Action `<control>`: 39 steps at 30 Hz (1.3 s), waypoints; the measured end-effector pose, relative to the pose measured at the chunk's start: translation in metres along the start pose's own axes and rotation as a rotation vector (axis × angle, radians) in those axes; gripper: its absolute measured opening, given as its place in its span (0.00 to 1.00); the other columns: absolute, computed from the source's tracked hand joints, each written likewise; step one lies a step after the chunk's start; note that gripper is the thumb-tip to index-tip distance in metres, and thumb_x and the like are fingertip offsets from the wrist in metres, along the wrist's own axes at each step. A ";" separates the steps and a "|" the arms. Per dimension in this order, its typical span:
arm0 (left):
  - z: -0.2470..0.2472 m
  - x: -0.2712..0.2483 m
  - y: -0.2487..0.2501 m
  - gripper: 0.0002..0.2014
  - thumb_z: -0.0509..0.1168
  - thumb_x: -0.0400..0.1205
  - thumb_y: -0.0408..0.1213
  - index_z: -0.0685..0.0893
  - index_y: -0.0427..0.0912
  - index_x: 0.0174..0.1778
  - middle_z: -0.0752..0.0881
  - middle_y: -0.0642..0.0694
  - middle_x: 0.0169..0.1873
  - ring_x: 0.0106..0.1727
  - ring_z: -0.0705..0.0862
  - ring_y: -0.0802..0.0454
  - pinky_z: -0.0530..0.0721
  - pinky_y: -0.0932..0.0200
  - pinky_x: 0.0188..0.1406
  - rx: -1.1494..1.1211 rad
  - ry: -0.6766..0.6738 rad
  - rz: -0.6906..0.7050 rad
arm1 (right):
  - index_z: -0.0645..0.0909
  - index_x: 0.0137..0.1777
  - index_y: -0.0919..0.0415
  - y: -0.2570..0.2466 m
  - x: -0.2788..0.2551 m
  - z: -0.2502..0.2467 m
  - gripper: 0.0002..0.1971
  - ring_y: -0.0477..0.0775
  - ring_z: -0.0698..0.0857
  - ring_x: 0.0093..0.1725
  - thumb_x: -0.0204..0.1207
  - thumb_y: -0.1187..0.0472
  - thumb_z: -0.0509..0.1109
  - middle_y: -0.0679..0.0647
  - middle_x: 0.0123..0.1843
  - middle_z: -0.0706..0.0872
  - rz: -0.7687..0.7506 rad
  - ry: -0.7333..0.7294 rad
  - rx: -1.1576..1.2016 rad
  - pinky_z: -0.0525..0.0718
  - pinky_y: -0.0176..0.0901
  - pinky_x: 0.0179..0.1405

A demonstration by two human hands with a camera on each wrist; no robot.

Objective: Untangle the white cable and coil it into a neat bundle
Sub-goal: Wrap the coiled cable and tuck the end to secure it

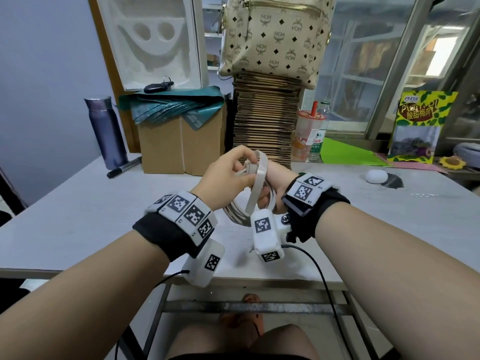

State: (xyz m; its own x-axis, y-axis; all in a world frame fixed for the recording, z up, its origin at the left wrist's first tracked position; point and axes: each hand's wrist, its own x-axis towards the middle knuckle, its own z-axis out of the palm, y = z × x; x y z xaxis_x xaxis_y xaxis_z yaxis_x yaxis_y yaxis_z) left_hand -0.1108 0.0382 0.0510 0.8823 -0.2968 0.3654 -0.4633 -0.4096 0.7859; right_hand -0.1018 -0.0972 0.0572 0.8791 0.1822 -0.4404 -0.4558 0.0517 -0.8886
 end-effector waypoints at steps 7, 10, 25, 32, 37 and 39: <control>-0.003 0.003 0.002 0.09 0.73 0.76 0.41 0.89 0.46 0.50 0.86 0.50 0.30 0.30 0.83 0.58 0.86 0.58 0.43 -0.040 0.032 -0.128 | 0.74 0.30 0.58 0.002 0.002 -0.003 0.16 0.44 0.67 0.12 0.79 0.54 0.63 0.51 0.22 0.71 -0.071 0.028 0.071 0.65 0.28 0.13; -0.008 0.004 0.002 0.08 0.73 0.76 0.43 0.90 0.42 0.44 0.87 0.45 0.31 0.32 0.84 0.56 0.87 0.55 0.47 -0.058 -0.001 -0.198 | 0.71 0.27 0.56 0.002 0.002 0.004 0.16 0.44 0.63 0.13 0.76 0.56 0.65 0.50 0.18 0.68 -0.095 0.067 0.067 0.61 0.26 0.15; -0.013 0.009 0.000 0.11 0.63 0.83 0.43 0.75 0.38 0.52 0.90 0.41 0.37 0.26 0.85 0.54 0.81 0.58 0.32 0.091 -0.085 -0.174 | 0.76 0.33 0.56 0.005 0.003 0.009 0.21 0.43 0.63 0.17 0.78 0.39 0.63 0.52 0.25 0.72 -0.435 0.048 -0.104 0.61 0.31 0.15; -0.017 0.008 -0.001 0.08 0.67 0.81 0.35 0.74 0.43 0.41 0.86 0.47 0.29 0.24 0.83 0.58 0.80 0.62 0.28 -0.124 -0.035 -0.170 | 0.72 0.31 0.61 0.006 0.006 0.004 0.14 0.45 0.64 0.18 0.79 0.64 0.60 0.52 0.23 0.71 -0.467 -0.109 0.008 0.59 0.30 0.15; -0.019 0.011 -0.007 0.06 0.70 0.78 0.30 0.79 0.41 0.41 0.84 0.45 0.25 0.19 0.79 0.56 0.79 0.63 0.23 -0.400 0.039 -0.247 | 0.71 0.42 0.60 0.001 0.003 0.003 0.10 0.47 0.70 0.19 0.73 0.76 0.56 0.57 0.28 0.73 -0.439 -0.046 0.115 0.68 0.32 0.16; -0.020 0.011 -0.009 0.05 0.69 0.79 0.29 0.79 0.39 0.42 0.83 0.43 0.25 0.18 0.79 0.56 0.79 0.64 0.20 -0.521 0.045 -0.290 | 0.73 0.43 0.62 0.002 0.004 0.003 0.17 0.50 0.72 0.23 0.68 0.82 0.51 0.59 0.31 0.74 -0.434 -0.013 0.096 0.71 0.33 0.16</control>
State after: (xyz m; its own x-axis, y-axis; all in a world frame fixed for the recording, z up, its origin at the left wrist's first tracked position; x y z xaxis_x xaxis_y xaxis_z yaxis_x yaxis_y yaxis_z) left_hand -0.0953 0.0553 0.0582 0.9746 -0.1944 0.1113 -0.1111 0.0121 0.9937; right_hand -0.0995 -0.0936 0.0545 0.9904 0.1356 -0.0270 -0.0563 0.2172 -0.9745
